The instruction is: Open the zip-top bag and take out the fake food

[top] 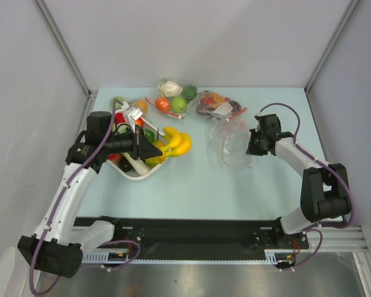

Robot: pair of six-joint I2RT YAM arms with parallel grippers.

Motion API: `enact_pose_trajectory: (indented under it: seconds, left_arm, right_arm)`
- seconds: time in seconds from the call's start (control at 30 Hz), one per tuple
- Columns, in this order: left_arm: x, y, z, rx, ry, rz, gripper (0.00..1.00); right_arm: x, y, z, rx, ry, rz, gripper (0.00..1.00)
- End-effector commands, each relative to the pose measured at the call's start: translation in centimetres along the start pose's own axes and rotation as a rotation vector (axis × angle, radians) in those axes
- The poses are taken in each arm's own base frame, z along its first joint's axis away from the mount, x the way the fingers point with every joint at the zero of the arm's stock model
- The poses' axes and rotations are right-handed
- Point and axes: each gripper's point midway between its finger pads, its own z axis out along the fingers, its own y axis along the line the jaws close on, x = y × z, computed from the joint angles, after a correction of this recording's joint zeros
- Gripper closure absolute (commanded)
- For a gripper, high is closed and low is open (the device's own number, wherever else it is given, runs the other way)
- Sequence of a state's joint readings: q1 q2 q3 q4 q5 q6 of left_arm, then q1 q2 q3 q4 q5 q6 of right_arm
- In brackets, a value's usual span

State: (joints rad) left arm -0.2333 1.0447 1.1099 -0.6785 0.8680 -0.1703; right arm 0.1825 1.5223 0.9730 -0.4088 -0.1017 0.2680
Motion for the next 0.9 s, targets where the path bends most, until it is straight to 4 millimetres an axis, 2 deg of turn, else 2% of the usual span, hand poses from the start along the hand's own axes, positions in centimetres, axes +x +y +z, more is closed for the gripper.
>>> enact_pose_trajectory:
  seconds: [0.0, 0.03, 0.13, 0.2, 0.4, 0.53, 0.67, 0.7, 0.73, 0.77, 0.87]
  left_arm:
    - [-1.0, 0.3, -2.1, -0.053, -0.038, 0.056, 1.00]
    - [-0.9, 0.9, -2.4, -0.085, -0.037, 0.056, 1.00]
    - [-2.3, 2.5, -4.1, -0.192, -0.094, 0.075, 1.00]
    - [-3.8, 3.7, -5.5, -0.302, -0.142, 0.094, 1.00]
    - [-7.5, 4.4, -8.8, -0.468, -0.259, 0.172, 1.00]
    - [-9.2, 6.3, -11.5, -0.664, -0.355, 0.195, 1.00]
    - [-8.6, 8.7, -12.6, -0.791, -0.373, 0.176, 1.00]
    - [-7.7, 9.5, -12.2, -0.799, -0.357, 0.166, 1.00]
    - [-8.0, 10.2, -12.9, -0.824, -0.382, 0.163, 1.00]
    - [-7.3, 10.8, -12.7, -0.829, -0.377, 0.151, 1.00]
    - [-6.9, 11.4, -12.1, -0.813, -0.382, 0.157, 1.00]
  right_arm:
    - [-1.9, 0.4, -0.4, -0.007, -0.055, -0.014, 1.00]
    - [-1.8, 0.3, -0.4, -0.004, -0.054, -0.013, 1.00]
    - [-1.8, 0.2, -0.7, -0.004, -0.058, -0.015, 1.00]
    - [-1.8, 0.2, -0.9, -0.001, -0.060, -0.018, 1.00]
    - [-1.8, -0.1, -1.4, 0.002, -0.066, -0.013, 1.00]
    - [-1.7, -0.1, -1.7, 0.004, -0.069, -0.013, 1.00]
    - [-1.5, -0.3, -1.8, 0.005, -0.071, -0.009, 1.00]
    - [-1.4, -0.3, -1.8, 0.004, -0.069, -0.007, 1.00]
    - [-1.4, -0.2, -1.8, 0.001, -0.070, -0.012, 1.00]
    - [-1.3, -0.3, -1.8, 0.002, -0.065, -0.009, 1.00]
    - [-1.2, -0.2, -1.8, 0.000, -0.061, -0.008, 1.00]
